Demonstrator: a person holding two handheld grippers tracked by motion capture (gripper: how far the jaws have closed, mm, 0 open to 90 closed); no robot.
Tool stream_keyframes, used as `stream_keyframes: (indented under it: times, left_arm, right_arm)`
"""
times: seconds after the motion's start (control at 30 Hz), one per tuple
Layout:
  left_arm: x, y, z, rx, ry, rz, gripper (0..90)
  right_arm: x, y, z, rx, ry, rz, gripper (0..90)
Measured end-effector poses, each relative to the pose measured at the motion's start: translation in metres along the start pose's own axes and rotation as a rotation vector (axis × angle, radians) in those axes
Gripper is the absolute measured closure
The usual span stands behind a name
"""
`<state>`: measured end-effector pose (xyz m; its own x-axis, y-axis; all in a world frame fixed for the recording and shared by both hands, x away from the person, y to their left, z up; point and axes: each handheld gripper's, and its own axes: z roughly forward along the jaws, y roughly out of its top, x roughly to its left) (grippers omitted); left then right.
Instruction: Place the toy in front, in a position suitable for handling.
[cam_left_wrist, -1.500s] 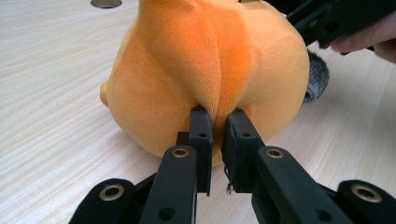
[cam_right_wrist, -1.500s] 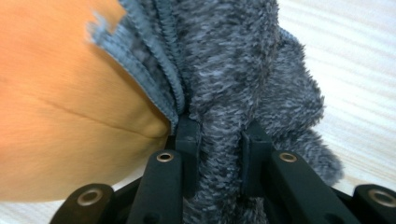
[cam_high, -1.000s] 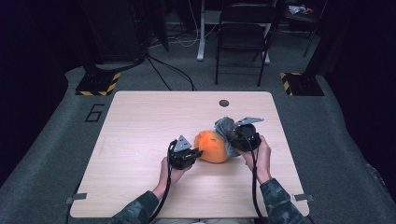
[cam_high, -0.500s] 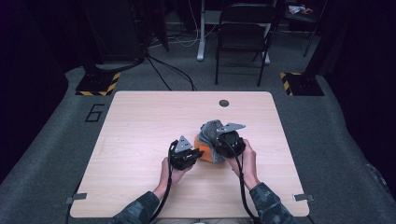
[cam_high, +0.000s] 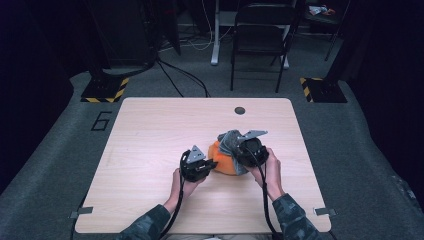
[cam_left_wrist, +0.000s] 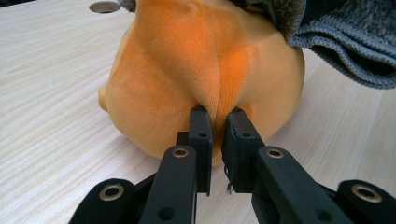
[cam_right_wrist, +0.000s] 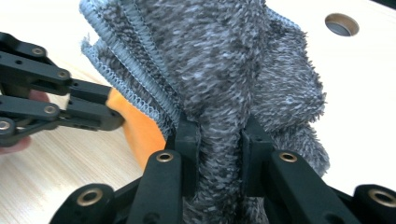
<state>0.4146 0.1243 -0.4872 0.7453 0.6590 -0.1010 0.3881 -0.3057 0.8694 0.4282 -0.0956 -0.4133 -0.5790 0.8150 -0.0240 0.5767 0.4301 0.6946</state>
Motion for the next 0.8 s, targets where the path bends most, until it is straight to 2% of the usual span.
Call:
stream_keyframes:
  times: [0.33, 0.43, 0.47, 0.67, 0.8]
  left_arm:
    - [0.0, 0.0, 0.0, 0.002, 0.0, 0.004, 82.2]
    - [0.0, 0.0, 0.001, 0.001, -0.003, 0.001, 82.2]
    - [0.001, 0.0, 0.001, -0.001, -0.002, -0.002, 82.2]
    - [0.001, 0.0, 0.001, 0.001, -0.002, -0.002, 82.2]
    - [0.001, 0.001, 0.001, 0.005, -0.007, -0.004, 82.1]
  right_arm:
    - [-0.018, -0.009, 0.003, 0.046, -0.021, 0.05, 73.1]
    - [-0.027, -0.014, 0.007, 0.068, -0.056, 0.062, 73.1]
    - [-0.03, -0.017, 0.009, 0.08, -0.06, 0.08, 73.2]
    - [-0.046, -0.034, 0.031, 0.147, -0.097, 0.136, 73.3]
    - [-0.052, -0.04, 0.043, 0.168, -0.085, 0.162, 73.2]
